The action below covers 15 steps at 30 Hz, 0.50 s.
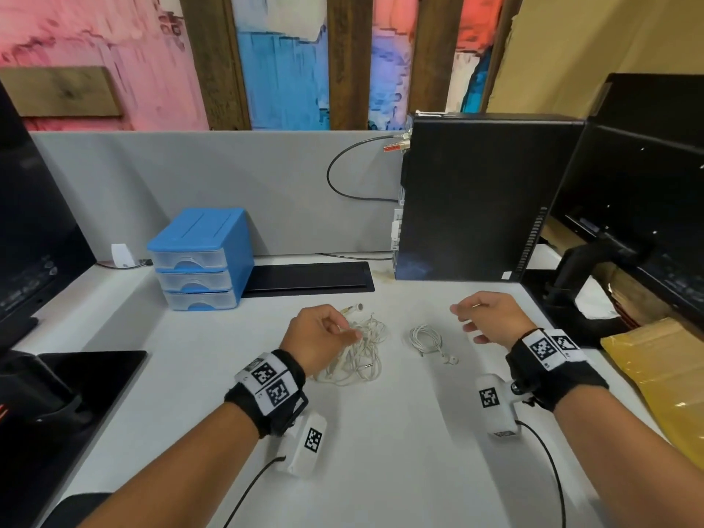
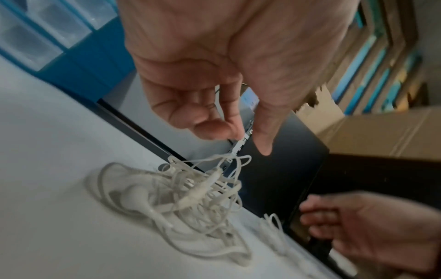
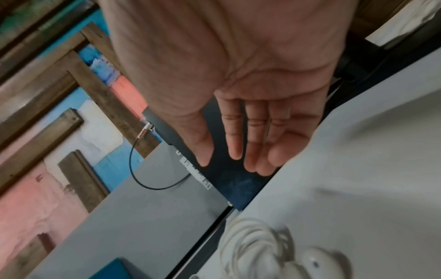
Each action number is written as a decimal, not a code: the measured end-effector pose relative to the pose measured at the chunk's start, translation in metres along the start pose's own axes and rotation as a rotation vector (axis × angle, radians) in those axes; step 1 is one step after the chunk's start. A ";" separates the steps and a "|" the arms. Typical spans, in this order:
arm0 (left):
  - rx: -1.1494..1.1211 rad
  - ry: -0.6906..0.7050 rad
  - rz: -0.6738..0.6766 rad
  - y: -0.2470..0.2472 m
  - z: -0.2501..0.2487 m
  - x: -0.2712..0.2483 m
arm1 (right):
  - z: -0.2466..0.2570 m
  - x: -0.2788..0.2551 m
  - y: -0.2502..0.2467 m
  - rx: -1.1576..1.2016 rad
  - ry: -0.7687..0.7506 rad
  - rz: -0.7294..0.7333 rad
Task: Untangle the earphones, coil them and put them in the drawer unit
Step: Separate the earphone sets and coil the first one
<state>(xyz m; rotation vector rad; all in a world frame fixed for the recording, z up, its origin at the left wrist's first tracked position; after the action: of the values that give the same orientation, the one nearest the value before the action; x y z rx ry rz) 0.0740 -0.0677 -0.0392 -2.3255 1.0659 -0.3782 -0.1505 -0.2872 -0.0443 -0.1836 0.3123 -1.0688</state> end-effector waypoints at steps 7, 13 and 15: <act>0.705 0.050 0.241 0.029 -0.010 0.010 | 0.029 -0.023 0.040 0.050 -0.071 0.120; 0.315 0.180 0.127 -0.046 -0.078 0.015 | 0.078 -0.045 0.069 0.085 -0.236 0.233; 0.210 0.252 0.094 -0.073 -0.107 0.012 | 0.107 -0.056 0.083 0.085 -0.339 0.315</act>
<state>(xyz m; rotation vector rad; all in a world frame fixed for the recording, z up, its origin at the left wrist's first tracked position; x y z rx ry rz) 0.0768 -0.0768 0.0900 -2.0719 1.1864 -0.7249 -0.0696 -0.1990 0.0411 -0.2272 -0.0121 -0.7212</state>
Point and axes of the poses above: each hand's wrist, its own x-axis towards the middle knuckle, its own y-axis out of the palm, z = x × y, the point moved 9 cm from there along x, towards the middle knuckle, and after that the axes turned 9 degrees about x, right-handed, at the moved point
